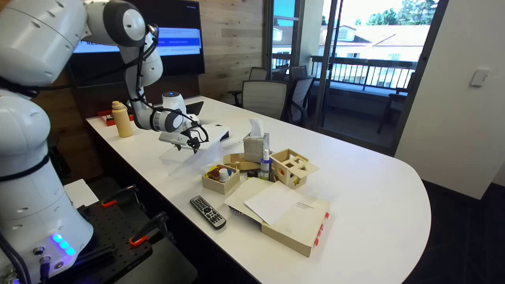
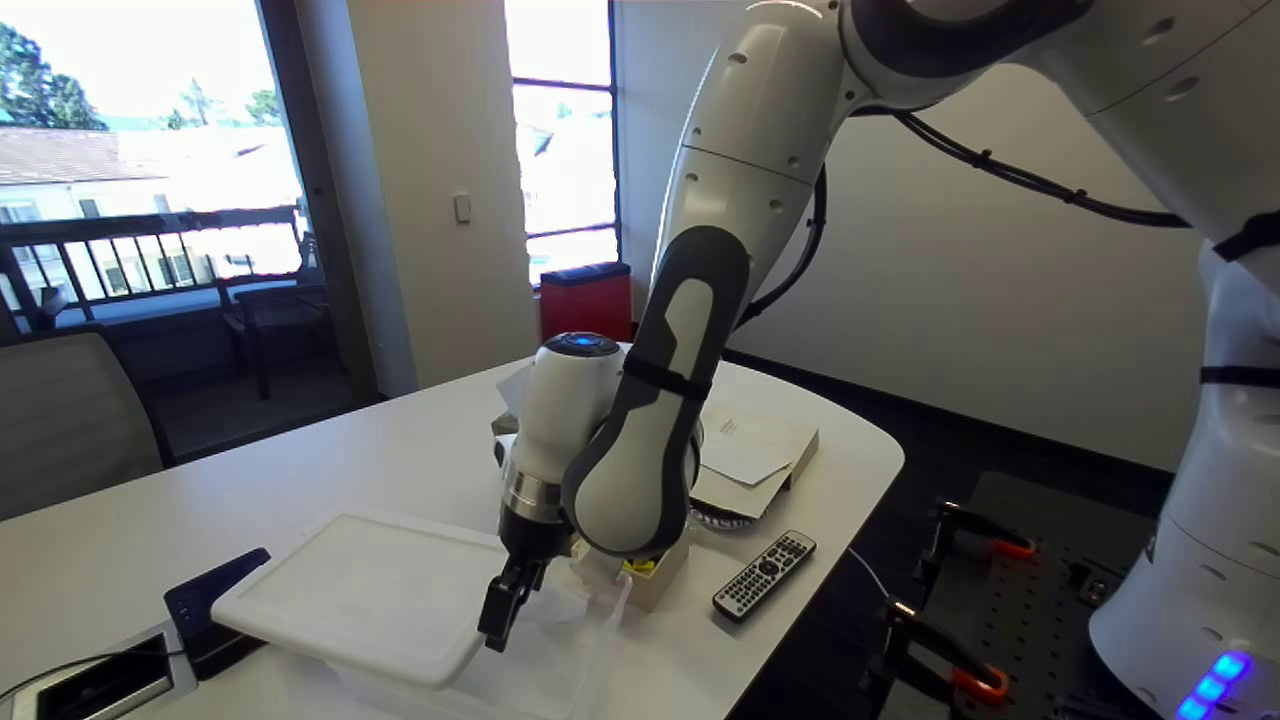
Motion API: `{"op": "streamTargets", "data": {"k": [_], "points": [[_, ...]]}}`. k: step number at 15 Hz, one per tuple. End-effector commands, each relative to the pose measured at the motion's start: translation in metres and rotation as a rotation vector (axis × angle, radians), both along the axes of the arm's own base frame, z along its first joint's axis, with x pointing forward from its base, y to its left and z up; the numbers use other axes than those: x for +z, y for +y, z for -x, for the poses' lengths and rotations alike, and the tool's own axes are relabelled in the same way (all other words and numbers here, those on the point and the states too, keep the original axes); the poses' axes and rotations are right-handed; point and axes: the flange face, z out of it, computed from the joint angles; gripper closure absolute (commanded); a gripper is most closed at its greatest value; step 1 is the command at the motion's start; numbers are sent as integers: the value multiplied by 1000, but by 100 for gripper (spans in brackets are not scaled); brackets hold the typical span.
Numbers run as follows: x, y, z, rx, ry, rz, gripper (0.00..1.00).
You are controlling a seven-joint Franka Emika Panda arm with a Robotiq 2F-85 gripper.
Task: Push the lid of the plastic container forward
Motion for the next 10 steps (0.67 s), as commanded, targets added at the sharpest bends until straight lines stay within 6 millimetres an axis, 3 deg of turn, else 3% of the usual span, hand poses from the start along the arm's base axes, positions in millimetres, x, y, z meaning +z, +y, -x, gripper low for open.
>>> {"op": "streamTargets", "data": {"k": [1,10], "points": [[-5,3,-12,20,-46,-2,0],[-16,9,-27,17,-74,-18,0]]}}
